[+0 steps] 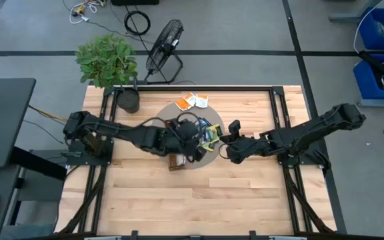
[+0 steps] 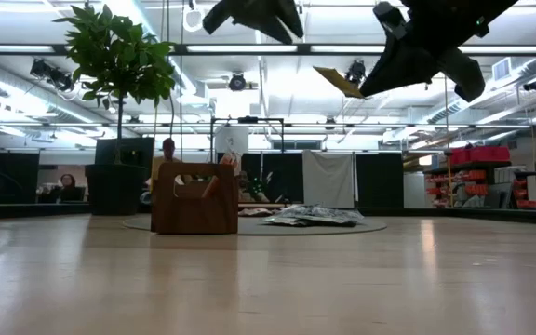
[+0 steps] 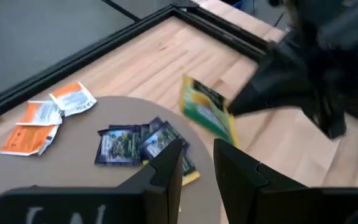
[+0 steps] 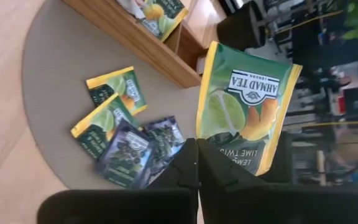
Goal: Pick & Place Tea
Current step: Put the yellow tea bag into the middle section of the wooden organizer
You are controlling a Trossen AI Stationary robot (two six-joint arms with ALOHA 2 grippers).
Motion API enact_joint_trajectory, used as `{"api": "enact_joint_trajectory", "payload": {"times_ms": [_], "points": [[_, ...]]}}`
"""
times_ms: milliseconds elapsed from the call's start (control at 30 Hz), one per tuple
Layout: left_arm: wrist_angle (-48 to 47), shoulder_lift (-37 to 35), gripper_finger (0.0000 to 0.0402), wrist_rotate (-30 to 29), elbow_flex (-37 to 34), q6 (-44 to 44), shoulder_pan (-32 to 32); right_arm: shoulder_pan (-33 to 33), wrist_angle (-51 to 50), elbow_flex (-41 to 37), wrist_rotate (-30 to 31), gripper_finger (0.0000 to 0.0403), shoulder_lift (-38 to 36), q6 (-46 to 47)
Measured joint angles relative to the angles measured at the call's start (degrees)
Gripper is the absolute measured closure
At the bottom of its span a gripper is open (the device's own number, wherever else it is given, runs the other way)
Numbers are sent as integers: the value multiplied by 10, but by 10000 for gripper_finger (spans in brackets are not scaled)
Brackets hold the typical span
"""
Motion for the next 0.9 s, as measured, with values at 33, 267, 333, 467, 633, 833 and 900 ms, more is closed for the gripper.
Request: {"api": "enact_joint_trajectory", "payload": {"times_ms": [33,267,333,467,633,833,900], "points": [[3,-1,305,10,0,-3,8,3,4,0,6,403,0,-9],[69,-4,305,231,0,-8,92,20,22,0,27,403,0,-70],[84,-4,305,303,0,-17,120,23,24,0,27,403,0,-83],[89,-4,305,404,0,-36,167,30,24,0,28,403,0,-102],[99,-4,305,500,0,-52,206,35,30,0,28,403,0,-119],[114,-4,305,577,0,-81,220,36,68,0,27,403,0,-173],[112,-4,305,581,0,-91,216,36,88,0,27,403,0,-194]]}}
